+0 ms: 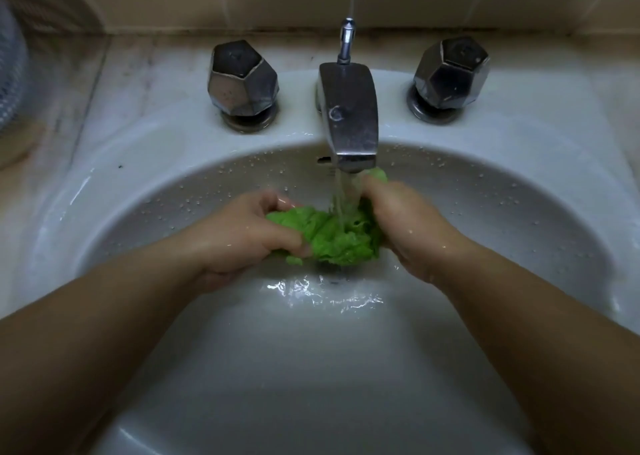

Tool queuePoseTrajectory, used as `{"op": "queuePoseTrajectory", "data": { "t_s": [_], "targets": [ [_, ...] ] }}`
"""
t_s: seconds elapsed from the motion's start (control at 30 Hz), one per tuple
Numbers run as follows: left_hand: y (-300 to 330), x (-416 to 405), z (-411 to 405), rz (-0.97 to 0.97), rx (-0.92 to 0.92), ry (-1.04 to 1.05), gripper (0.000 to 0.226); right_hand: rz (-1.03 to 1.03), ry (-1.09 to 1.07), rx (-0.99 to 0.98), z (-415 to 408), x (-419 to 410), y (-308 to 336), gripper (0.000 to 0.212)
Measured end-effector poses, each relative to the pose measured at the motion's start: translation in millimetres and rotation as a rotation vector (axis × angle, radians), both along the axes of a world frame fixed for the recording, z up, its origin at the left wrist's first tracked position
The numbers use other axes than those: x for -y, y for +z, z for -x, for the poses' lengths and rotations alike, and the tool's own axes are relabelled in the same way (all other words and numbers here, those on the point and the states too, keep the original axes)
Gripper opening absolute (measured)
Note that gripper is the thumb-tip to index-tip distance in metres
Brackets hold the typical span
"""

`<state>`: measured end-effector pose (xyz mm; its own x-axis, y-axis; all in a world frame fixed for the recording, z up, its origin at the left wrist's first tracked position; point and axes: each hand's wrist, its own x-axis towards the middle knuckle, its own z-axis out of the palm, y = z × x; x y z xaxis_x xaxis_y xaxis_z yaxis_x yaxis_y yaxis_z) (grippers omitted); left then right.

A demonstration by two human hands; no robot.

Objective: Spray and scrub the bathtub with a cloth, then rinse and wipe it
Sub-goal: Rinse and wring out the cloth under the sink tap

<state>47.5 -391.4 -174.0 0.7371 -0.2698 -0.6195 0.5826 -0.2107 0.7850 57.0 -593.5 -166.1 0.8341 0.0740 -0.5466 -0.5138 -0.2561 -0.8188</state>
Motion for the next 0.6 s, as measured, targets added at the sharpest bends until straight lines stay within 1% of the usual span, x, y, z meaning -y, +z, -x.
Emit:
{"op": "queuePoseTrajectory", "data": {
  "t_s": [0.07, 0.1, 0.17, 0.23, 0.3, 0.37, 0.43, 0.47, 0.53, 0.57, 0.6],
  "targets": [
    [-1.5, 6.3, 2.6, -0.028, 0.157, 0.077, 0.06, -0.128, -0.025, -0.119, -0.7, 5.3, 3.2, 0.036],
    [-1.0, 12.7, 5.6, -0.062, 0.248, 0.089, 0.051, -0.162, -0.018, -0.174, 1.3, 5.4, 3.5, 0.037],
    [2.9, 29.9, 12.2, -0.111, 0.406, 0.103, 0.029, -0.156, -0.007, -0.199, 7.5, -0.2, -0.2, 0.041],
    [4.7, 47.5, 15.2, -0.087, 0.453, 0.162, 0.021, -0.153, -0.082, -0.176, 11.9, -10.2, -3.0, 0.041],
    [3.2, 62.5, 13.8, -0.144, 0.475, 0.225, 0.014, -0.166, -0.169, -0.135, 11.2, -18.1, -3.5, 0.039],
    [0.0, 75.6, 14.1, -0.305, 0.595, 0.225, 0.016, -0.157, -0.26, -0.101, 7.1, -19.1, -7.3, 0.043],
    [-0.5, 85.8, 18.3, -0.418, 0.705, 0.2, 0.035, -0.148, -0.291, -0.121, 4.6, -15.5, -10.6, 0.056],
    [-2.4, 88.0, 19.9, -0.433, 0.738, 0.196, 0.044, -0.155, -0.271, -0.147, 5.6, -14.4, -13.1, 0.064],
    [-7.6, 88.3, 21.9, -0.438, 0.787, 0.194, 0.042, -0.132, -0.216, -0.159, 9.8, -14.3, -15.1, 0.075],
    [-9.1, 87.7, 21.1, -0.449, 0.783, 0.21, 0.039, -0.113, -0.183, -0.142, 11.9, -15.7, -13.7, 0.073],
    [-10.0, 87.0, 19.6, -0.454, 0.771, 0.239, 0.036, -0.087, -0.16, -0.109, 12.4, -17.5, -14.3, 0.066]
  ]
}}
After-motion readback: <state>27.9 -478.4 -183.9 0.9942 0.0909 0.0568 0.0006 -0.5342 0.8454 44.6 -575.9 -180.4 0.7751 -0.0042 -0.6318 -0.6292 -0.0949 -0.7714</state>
